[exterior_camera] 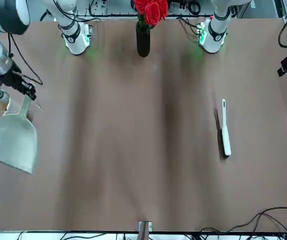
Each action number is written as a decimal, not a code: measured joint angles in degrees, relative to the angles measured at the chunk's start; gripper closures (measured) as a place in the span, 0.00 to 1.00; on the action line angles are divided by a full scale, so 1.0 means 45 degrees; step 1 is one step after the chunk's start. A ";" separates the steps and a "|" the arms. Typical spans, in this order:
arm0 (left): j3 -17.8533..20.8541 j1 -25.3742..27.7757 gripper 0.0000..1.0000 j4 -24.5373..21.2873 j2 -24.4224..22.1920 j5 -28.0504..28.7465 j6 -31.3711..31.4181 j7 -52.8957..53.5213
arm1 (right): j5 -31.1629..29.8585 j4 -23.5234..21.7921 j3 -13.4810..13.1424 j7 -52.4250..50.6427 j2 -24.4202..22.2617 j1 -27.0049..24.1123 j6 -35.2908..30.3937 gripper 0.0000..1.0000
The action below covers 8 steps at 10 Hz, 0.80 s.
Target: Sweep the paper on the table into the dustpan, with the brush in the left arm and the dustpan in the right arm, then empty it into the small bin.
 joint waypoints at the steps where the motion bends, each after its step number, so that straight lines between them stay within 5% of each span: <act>1: -0.0002 -0.0001 0.00 0.0000 0.0000 0.0000 0.0000 0.0000 | -0.0016 0.0189 -0.0041 -0.1191 0.0005 -0.0001 -0.0349 0.67; 8: 0.0046 0.0014 0.00 -0.0033 0.0035 0.0000 0.0000 0.0000 | -0.0736 0.0706 -0.0065 -1.2942 0.0754 0.0073 -0.1559 0.67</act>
